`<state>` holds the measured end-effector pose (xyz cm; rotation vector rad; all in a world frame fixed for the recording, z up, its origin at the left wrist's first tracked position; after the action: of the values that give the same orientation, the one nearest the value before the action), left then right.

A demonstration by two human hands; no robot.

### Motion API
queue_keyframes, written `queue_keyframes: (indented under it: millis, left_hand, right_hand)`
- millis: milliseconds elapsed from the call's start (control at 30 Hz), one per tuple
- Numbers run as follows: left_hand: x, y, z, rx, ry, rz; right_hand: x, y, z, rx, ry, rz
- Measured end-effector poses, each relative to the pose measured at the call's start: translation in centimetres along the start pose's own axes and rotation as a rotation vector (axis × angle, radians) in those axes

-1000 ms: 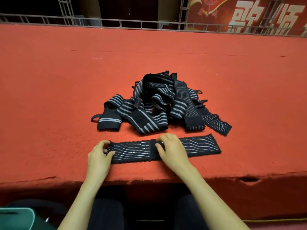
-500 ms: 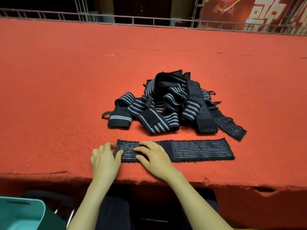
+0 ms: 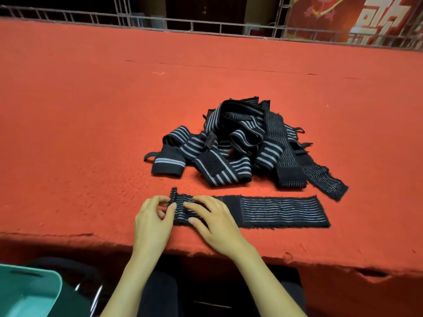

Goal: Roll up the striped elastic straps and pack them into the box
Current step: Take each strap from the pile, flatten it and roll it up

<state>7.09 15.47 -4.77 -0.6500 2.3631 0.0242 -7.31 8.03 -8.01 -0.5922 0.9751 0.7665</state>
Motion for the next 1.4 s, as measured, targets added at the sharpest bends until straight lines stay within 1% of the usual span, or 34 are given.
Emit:
queue_keyframes:
  millis: [133, 233, 400, 467, 533, 633, 733, 833, 933, 1100, 1233, 1333, 1400]
  left_hand:
    - [1.1, 0.4, -0.2, 0.094, -0.029, 0.076]
    - [1.5, 0.5, 0.0, 0.111, -0.051, 0.111]
    - [2.1, 0.0, 0.6, 0.114, -0.173, 0.193]
    - [2.1, -0.4, 0.6, 0.092, -0.201, 0.222]
    - [2.1, -0.6, 0.5, 0.030, -0.234, 0.220]
    - [2.3, -0.2, 0.2, -0.115, -0.318, 0.152]
    - [2.8, 0.5, 0.1, -0.158, -0.390, 0.090]
    - [2.7, 0.7, 0.0, -0.116, -0.328, 0.043]
    - [3.0, 0.7, -0.7, -0.037, -0.295, 0.004]
    - [4.1, 0.7, -1.5, 0.088, -0.264, 0.022]
    - [4.8, 0.8, -2.2, 0.174, -0.260, 0.149]
    - [4.4, 0.5, -2.3, 0.187, -0.259, 0.250]
    - [3.7, 0.3, -2.0, 0.188, -0.194, 0.316]
  right_hand:
    - [0.4, 0.1, -0.1, 0.007, 0.038, -0.030]
    - [0.4, 0.2, 0.0, 0.061, 0.056, -0.054]
    - [-0.6, 1.0, -0.9, 0.142, 0.043, -0.012]
    - [-1.7, 1.5, -2.2, 0.165, 0.031, 0.033]
    - [-2.5, 2.0, -3.5, 0.180, 0.027, 0.052]
    - [-2.7, 2.8, -4.1, 0.184, 0.020, 0.049]
    - [-2.3, 3.1, -3.8, 0.195, 0.034, 0.043]
    - [-2.3, 3.1, -3.8, 0.197, 0.035, 0.027]
    - [-2.3, 3.2, -3.9, 0.186, 0.040, 0.017]
    - [-2.2, 3.4, -3.8, 0.186, 0.038, 0.002]
    - [-2.2, 3.4, -3.8, 0.175, 0.035, -0.020]
    - [-2.1, 3.5, -3.9, 0.163, 0.034, -0.055]
    - [-2.1, 3.6, -3.8, 0.127, 0.059, -0.084]
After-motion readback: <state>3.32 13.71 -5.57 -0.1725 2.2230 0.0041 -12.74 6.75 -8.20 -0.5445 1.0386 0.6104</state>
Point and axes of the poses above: each hand's wrist, its own y-axis away from the middle knuckle, its own x-axis out of the palm, z = x × y, the point moved 3 cm from there along -y, towards the middle knuckle, and after that the axes turned 15 degrees about z, right-handed, at the moved point
